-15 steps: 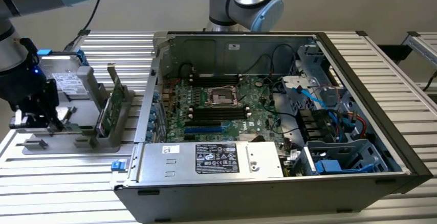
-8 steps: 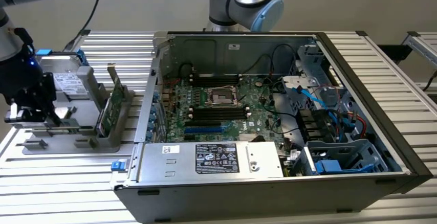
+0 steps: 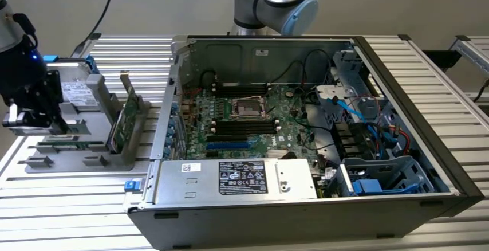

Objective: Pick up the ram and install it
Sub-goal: 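Pick up the ram and move it above insertion slot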

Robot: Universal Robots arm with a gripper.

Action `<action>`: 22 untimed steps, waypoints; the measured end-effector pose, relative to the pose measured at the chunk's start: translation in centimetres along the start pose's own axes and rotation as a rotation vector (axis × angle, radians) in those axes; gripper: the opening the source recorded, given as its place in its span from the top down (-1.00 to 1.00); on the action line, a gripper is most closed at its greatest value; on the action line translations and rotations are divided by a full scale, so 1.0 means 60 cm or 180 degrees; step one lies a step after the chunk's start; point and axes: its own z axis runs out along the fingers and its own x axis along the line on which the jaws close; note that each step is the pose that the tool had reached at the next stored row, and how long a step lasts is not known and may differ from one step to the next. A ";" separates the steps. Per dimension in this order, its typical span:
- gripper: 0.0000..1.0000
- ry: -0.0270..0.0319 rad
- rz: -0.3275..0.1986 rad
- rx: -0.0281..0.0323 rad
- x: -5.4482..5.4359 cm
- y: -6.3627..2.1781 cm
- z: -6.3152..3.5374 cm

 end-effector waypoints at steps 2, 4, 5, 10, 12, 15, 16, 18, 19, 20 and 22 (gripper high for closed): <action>0.73 -0.0005 0.0000 0.0000 0.000 -0.005 -0.009; 0.73 -0.0011 0.0000 0.0001 0.001 -0.011 -0.018; 0.73 -0.0013 0.0000 0.0001 0.001 -0.013 -0.022; 0.73 -0.0023 0.0000 0.0001 0.002 -0.024 -0.045; 0.73 -0.0026 0.0000 0.0001 0.002 -0.030 -0.054; 0.73 -0.0033 0.0000 0.0002 0.003 -0.038 -0.068; 0.73 -0.0034 -0.0001 0.0002 0.003 -0.041 -0.073; 0.73 -0.0038 -0.0001 0.0002 0.003 -0.047 -0.082; 0.73 -0.0040 -0.0001 0.0002 0.003 -0.049 -0.086; 0.73 -0.0042 -0.0001 0.0002 0.004 -0.052 -0.090; 0.73 -0.0047 0.0000 0.0002 0.004 -0.058 -0.099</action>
